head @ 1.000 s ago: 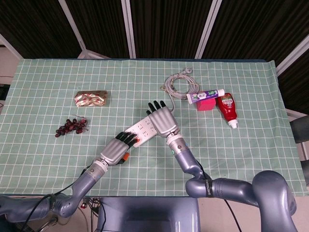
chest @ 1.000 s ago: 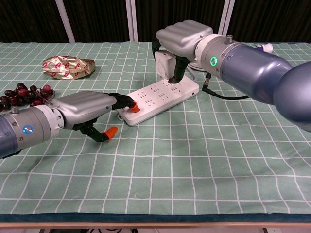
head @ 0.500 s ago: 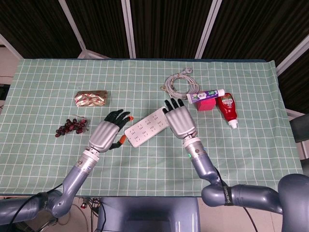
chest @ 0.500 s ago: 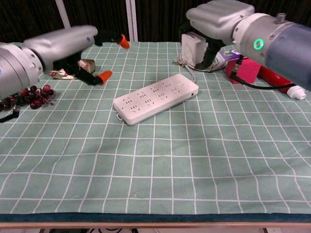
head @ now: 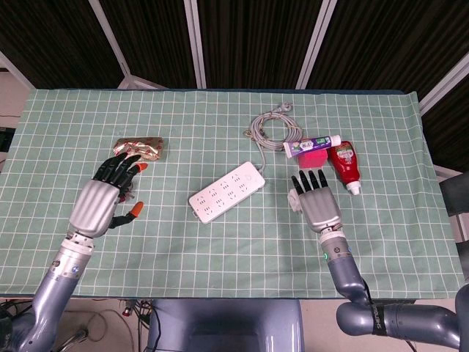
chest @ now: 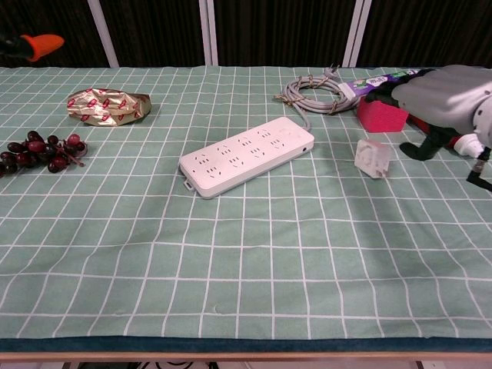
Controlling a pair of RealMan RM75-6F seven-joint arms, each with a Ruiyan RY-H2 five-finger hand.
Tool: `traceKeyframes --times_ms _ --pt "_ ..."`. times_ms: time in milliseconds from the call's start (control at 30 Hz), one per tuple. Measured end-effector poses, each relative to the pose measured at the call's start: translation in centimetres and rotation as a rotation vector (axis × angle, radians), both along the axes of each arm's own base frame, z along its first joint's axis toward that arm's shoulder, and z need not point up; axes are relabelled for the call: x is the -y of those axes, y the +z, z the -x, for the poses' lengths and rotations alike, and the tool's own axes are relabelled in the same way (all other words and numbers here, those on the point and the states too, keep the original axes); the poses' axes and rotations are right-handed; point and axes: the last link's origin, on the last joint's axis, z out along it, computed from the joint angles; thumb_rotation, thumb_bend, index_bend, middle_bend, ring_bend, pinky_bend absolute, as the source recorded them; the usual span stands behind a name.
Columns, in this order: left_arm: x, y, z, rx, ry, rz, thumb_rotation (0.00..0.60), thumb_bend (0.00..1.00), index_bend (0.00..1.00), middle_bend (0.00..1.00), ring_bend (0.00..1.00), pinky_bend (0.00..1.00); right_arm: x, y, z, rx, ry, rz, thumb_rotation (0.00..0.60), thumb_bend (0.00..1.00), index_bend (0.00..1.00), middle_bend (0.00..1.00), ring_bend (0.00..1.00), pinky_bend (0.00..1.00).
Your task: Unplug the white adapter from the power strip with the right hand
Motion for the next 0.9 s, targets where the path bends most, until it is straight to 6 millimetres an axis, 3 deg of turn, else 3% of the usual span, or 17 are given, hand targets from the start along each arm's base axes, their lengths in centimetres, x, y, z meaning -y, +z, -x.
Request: traceKeyframes --times_ms 200,400,633,900 --pt "2.5 1.4 3.6 0.019 0.082 -0.022 0.600 0.22 0.16 0.09 0.05 0.13 -1.6 1.0 0.8 0.047 -0.012 0.030 0.600 0.45 0.00 0.00 0.00 0.00" --pt "5.6 2.9 8.1 0.028 0.163 -0.066 0.600 0.10 0.12 0.06 0.04 0.11 -4.0 2.9 2.8 0.148 0.004 0.072 0.600 0.39 0.00 0.00 0.00 0.00" --pt "9.5 4.2 13.0 -0.002 0.245 -0.116 0.600 0.01 0.01 0.00 0.00 0.03 -8.4 5.6 7.3 0.289 -0.002 0.133 0.600 0.17 0.00 0.00 0.00 0.00" --pt "12.5 5.0 16.9 -0.051 0.306 -0.148 0.600 0.00 0.00 0.00 0.00 0.00 -13.3 8.9 13.2 0.363 -0.033 0.180 0.600 0.14 0.00 0.00 0.00 0.00"
